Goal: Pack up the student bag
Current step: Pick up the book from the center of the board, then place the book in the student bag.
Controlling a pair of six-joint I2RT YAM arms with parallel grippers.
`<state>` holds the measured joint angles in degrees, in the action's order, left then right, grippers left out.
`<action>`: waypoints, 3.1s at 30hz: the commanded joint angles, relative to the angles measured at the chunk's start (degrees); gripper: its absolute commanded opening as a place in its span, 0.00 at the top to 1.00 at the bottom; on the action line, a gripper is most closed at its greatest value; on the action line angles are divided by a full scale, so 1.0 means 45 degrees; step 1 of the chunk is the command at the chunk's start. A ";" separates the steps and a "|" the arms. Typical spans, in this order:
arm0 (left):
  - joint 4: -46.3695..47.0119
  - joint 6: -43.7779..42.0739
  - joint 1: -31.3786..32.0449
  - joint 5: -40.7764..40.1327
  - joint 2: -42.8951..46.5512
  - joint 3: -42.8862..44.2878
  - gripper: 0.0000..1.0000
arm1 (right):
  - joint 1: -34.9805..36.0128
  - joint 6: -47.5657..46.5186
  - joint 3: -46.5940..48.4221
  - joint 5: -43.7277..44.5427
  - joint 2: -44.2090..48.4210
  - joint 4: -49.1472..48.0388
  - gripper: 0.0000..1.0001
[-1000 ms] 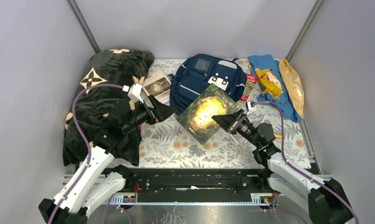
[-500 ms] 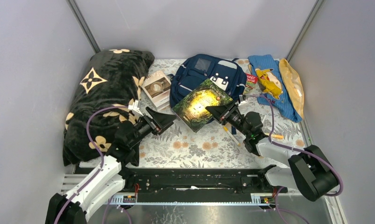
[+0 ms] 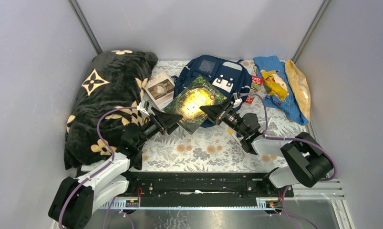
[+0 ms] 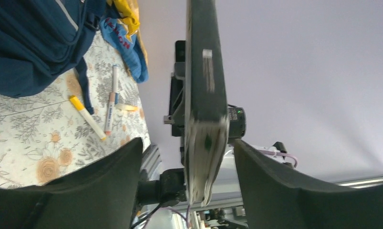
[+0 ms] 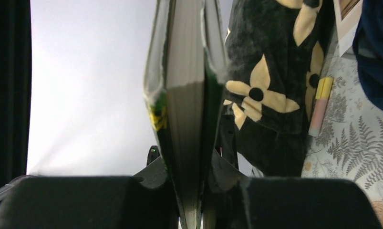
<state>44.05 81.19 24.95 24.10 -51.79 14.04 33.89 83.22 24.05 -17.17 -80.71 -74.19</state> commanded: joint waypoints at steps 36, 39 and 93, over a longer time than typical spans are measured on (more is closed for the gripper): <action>-1.3386 -0.6642 -0.4923 0.1637 -0.1650 0.9795 1.00 | 0.0874 -1.7049 1.0272 0.3217 -0.3217 1.9797 0.45; -1.3495 -0.6751 -0.5114 0.1718 -0.1817 0.9942 1.00 | 0.1013 -1.7261 1.0794 0.3231 -0.3986 1.9919 0.43; -1.1884 -0.5459 -0.6287 0.4883 0.0326 0.5930 1.00 | 0.0068 -1.3792 1.5407 0.3849 -0.3740 2.0258 1.00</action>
<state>-16.29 51.64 -3.03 43.62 -53.10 42.48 36.21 17.72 87.37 1.93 -97.30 20.08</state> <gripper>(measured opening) 0.213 0.022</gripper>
